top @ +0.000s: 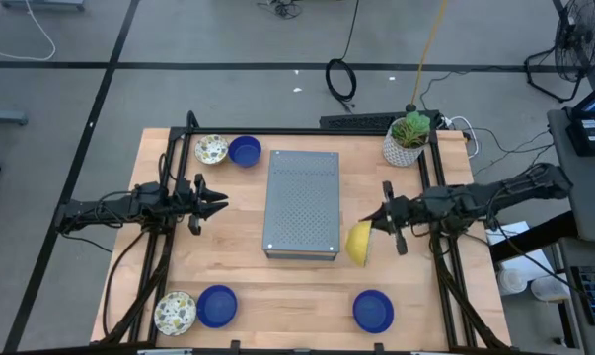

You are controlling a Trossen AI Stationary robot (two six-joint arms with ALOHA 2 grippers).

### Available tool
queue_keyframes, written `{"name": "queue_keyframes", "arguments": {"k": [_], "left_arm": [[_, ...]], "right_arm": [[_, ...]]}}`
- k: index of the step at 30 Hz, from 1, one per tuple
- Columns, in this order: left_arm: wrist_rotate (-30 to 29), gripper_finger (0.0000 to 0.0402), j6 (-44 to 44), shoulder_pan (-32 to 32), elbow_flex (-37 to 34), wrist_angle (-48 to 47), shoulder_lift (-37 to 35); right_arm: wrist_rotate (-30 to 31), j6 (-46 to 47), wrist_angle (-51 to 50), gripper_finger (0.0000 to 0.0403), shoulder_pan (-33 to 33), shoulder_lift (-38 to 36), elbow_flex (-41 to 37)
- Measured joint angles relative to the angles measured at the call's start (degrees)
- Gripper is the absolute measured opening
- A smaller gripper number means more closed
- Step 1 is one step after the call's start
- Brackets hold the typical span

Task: Pick & Place Mini bowls
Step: Put the bottom right yellow patterned bowl on the shelf

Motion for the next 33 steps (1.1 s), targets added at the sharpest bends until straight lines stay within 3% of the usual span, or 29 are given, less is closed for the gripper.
{"name": "queue_keyframes", "arguments": {"k": [3, 9, 14, 19, 22, 25, 33], "left_arm": [[0.0, 0.0113, 0.0, 0.0, 0.0, 0.0, 0.0], [0.0, 0.0113, 0.0, 0.0, 0.0, 0.0, 0.0], [0.0, 0.0113, 0.0, 0.0, 0.0, 0.0, 0.0], [0.0, 0.0113, 0.0, 0.0, 0.0, 0.0, 0.0], [0.0, 0.0113, 0.0, 0.0, 0.0, 0.0, 0.0], [0.0, 0.0113, 0.0, 0.0, 0.0, 0.0, 0.0], [0.0, 0.0113, 0.0, 0.0, 0.0, 0.0, 0.0]], "right_arm": [[-2.0, -7.2, 6.8, 0.0003, -3.1, 1.1, 0.0], [-14.3, -13.7, 22.9, 0.0004, -10.9, 6.5, 0.1], [-22.5, -13.6, 37.2, 0.0003, -19.6, 13.4, 0.5], [-29.6, -9.6, 38.9, 0.0002, -27.7, 22.7, 10.0], [-33.6, -8.5, 30.2, 0.0002, -30.9, 29.3, 21.3], [-35.6, -9.5, 13.7, 0.0002, -33.0, 36.4, 36.0], [-31.6, -10.5, -28.4, 0.0001, -37.2, 55.8, 72.1]]}}
